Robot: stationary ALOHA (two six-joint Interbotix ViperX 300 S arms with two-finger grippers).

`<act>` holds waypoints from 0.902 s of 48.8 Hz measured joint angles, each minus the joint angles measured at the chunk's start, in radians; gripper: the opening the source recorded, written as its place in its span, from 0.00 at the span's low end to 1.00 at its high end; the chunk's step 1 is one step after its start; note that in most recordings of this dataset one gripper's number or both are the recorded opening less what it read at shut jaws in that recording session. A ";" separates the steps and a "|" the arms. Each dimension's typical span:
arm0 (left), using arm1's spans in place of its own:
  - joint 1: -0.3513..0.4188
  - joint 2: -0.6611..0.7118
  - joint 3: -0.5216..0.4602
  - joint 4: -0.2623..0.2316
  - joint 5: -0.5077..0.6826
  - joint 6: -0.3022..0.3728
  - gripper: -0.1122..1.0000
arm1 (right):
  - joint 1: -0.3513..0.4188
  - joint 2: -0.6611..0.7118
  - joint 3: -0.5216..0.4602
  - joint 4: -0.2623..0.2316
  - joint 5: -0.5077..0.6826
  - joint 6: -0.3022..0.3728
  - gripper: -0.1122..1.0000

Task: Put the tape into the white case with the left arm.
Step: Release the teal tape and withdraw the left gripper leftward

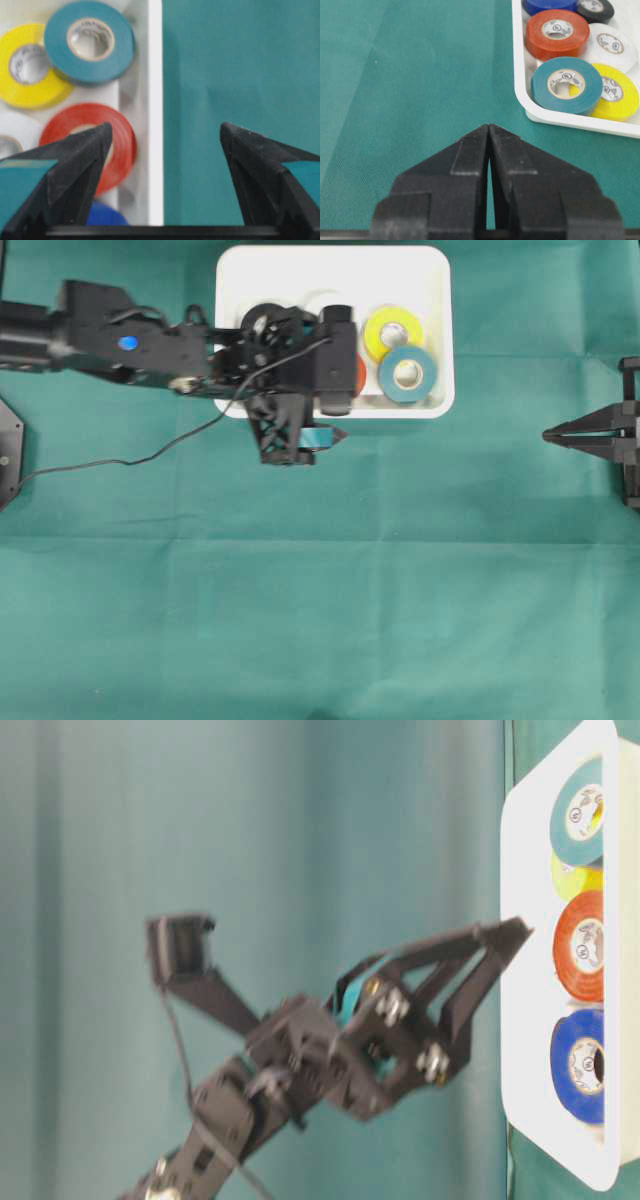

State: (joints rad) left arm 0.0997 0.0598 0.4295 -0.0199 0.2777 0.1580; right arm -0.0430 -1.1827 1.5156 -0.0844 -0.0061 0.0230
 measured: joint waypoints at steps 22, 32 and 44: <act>-0.051 -0.224 0.273 -0.003 -0.170 -0.006 0.87 | 0.000 0.002 0.000 0.000 0.000 0.000 0.02; -0.057 -0.304 0.360 -0.003 -0.224 -0.008 0.87 | 0.000 0.002 0.000 0.000 0.000 0.000 0.02; -0.060 -0.403 0.472 -0.005 -0.308 -0.008 0.87 | 0.000 0.000 0.003 0.000 -0.002 0.000 0.02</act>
State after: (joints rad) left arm 0.0399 -0.3436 0.9020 -0.0245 -0.0307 0.1503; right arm -0.0430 -1.1827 1.5186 -0.0844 -0.0077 0.0230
